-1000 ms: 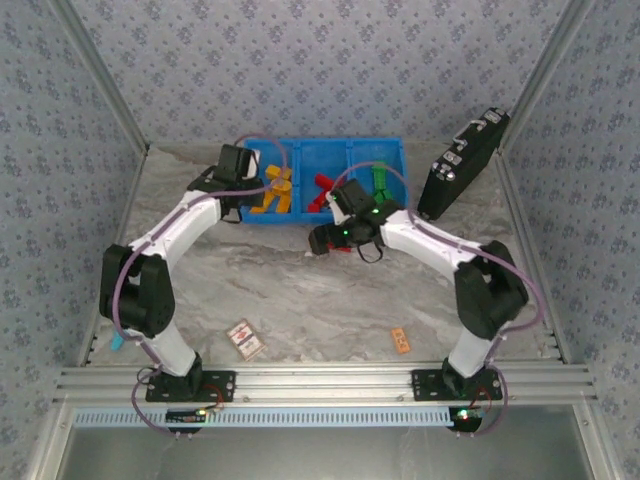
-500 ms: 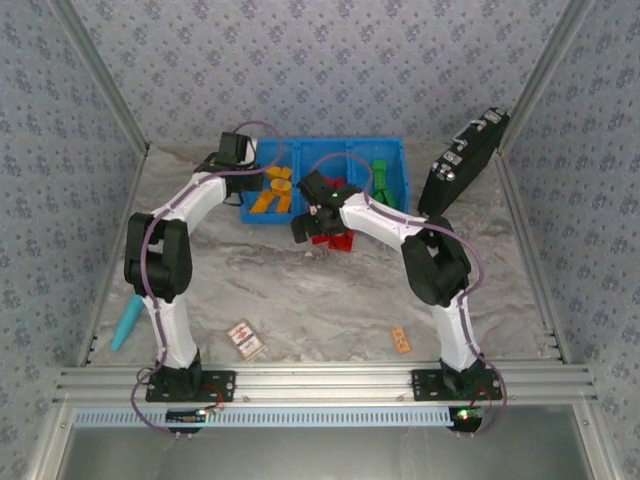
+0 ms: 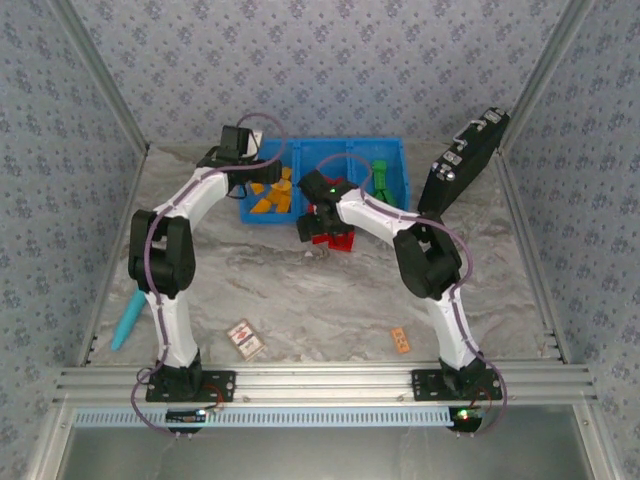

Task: Sort the legos into containers by color
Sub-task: Place the lego in the container, then pick up the lego from the center of the table.

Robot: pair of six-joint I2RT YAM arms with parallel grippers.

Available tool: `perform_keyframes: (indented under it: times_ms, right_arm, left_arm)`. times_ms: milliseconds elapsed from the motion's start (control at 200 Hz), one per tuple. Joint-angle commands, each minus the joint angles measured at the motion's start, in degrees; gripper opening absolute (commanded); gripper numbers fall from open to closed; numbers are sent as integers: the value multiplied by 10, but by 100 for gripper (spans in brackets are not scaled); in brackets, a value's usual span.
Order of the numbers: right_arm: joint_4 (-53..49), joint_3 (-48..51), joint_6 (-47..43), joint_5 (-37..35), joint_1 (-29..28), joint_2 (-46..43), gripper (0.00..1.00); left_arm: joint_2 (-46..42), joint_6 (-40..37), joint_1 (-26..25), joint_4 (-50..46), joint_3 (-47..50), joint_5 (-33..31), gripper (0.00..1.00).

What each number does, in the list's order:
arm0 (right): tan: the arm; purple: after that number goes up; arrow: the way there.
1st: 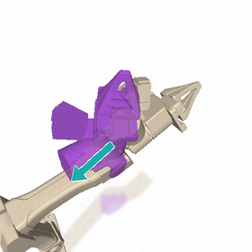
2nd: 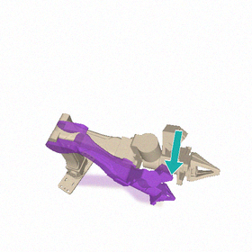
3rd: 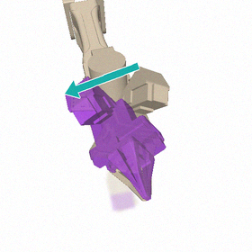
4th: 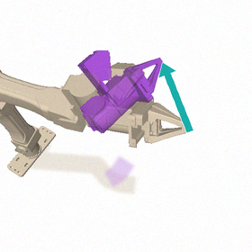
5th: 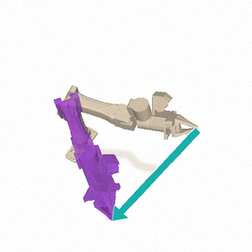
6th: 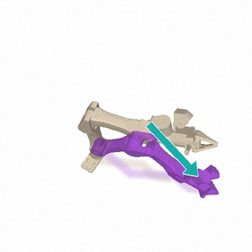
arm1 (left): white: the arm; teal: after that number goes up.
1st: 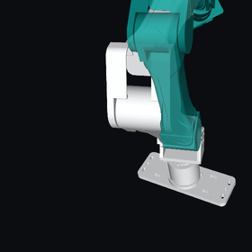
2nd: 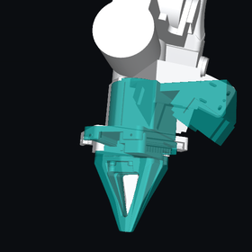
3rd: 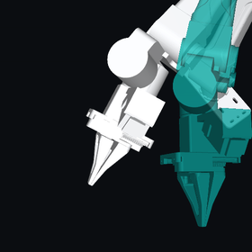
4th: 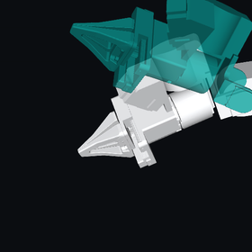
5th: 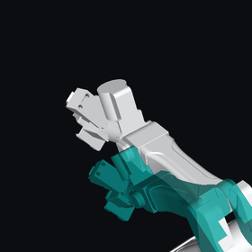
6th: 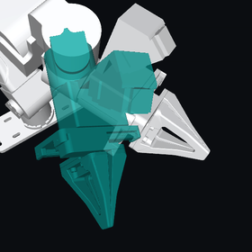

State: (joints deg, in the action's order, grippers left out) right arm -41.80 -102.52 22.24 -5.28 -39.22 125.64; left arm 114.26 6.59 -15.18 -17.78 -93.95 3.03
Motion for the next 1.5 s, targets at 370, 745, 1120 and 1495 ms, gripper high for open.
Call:
perform_keyframes:
  times_ms: [370,745,1120,1495]
  right_arm:
    - [-26,-36,13,-27,0,45,72]
    - [-54,-25,9,-52,-5,33,59]
    - [-91,-53,32,-5,-14,-77,57]
    - [-89,-237,-45,-42,40,23,59]
  left_arm:
    - [-223,-39,-12,-60,48,5,90]
    - [-469,-70,45,-143,186,-29,92]
    - [-587,-81,94,-102,297,-5,97]
    - [-596,-88,94,-91,312,7,99]
